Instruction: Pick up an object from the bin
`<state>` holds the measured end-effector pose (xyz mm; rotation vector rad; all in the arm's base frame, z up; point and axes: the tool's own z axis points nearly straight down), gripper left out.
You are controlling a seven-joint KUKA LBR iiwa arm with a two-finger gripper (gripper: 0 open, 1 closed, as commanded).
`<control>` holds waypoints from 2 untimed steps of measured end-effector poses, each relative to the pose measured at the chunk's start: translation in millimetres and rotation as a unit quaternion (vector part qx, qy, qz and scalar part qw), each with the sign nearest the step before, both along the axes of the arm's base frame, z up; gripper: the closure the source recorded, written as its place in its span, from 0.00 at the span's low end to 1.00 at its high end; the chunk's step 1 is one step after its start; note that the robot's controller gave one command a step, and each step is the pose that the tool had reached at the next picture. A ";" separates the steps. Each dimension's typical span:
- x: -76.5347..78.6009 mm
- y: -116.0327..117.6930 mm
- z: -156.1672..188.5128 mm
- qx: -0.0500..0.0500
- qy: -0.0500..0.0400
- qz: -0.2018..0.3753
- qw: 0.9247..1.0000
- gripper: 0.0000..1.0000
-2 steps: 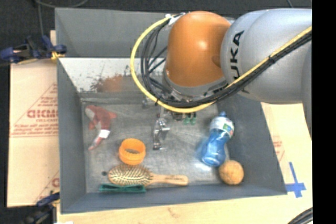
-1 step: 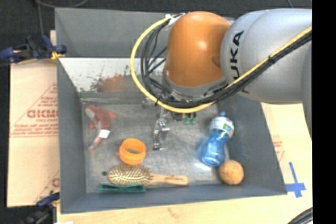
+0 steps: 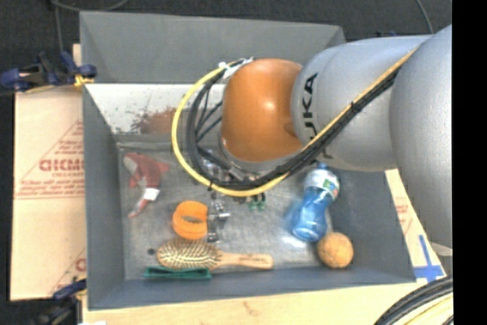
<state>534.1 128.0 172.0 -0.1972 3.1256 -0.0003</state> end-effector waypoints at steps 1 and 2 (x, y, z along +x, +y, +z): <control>10.2 4.3 -92.3 0.002 0.002 0.016 1.000 1.00; 10.3 4.3 -92.3 0.002 0.002 0.015 1.000 1.00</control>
Offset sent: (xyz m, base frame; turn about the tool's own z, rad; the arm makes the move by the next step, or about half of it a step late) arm 0.0000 0.0000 0.0000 0.0000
